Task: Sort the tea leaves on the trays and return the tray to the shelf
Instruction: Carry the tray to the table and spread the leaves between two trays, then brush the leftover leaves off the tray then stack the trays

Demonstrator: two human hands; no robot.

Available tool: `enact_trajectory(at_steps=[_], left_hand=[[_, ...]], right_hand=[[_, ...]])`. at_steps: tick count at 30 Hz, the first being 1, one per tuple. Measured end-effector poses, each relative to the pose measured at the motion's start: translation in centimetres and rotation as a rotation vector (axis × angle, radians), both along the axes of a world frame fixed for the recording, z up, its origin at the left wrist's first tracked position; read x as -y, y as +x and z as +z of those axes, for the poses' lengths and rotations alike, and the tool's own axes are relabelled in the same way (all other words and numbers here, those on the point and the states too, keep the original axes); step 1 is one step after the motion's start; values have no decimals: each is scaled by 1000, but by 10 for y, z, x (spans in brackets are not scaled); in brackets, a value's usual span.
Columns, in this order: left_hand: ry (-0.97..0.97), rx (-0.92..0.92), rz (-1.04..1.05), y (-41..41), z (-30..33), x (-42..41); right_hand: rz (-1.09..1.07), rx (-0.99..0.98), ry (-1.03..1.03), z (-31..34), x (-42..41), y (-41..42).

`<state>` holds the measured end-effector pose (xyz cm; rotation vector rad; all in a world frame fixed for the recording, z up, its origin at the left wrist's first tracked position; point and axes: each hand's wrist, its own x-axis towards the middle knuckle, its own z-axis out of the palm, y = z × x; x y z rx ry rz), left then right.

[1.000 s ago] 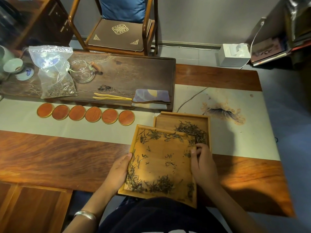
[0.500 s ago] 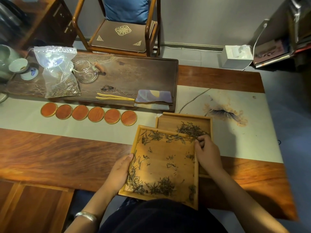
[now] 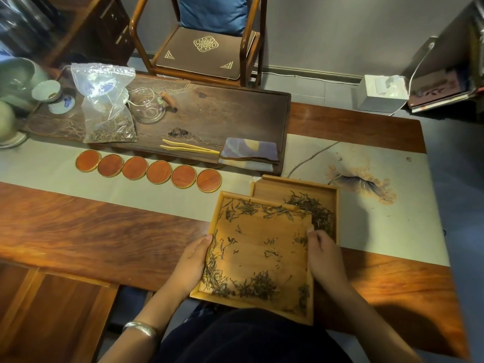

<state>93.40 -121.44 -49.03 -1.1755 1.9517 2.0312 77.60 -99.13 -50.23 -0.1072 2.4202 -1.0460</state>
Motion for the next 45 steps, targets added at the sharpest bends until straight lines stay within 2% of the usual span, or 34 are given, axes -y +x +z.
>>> enact_trajectory(at_steps=[5,11,14,16,18,23,26,29,32,39,43,45], left_hand=[[2,27,-49,-8,-4,0],[-55,-9,-74,-11,2,1],[-51,-18,-56,-8,4,1],[-47,-20,-47,-6,3,1],[-24,-26,-36,-3,3,1],[16,-25,2,1,0,-1],[16,-16,5,1,-1,-1],[13,-10,-2,-1,-2,-1],[38,-1,0,-4,-4,1],[77,28,42,-10,-13,1],[83,54,26,-12,-14,2],[76,71,18,-13,-13,1]], right_hand=[[-162,56,-129,0,4,6],[-146,26,-119,7,0,-6],[-51,-203,60,16,3,-28],[2,-338,102,25,20,-51],[117,-406,82,33,51,-76],[617,-571,155,40,147,-110],[811,-656,257,32,188,-116],[960,-652,421,17,210,-125],[1010,-681,486,2,214,-132],[1020,-719,384,-4,206,-142],[991,-729,350,8,208,-145],[963,-793,300,20,204,-145]])
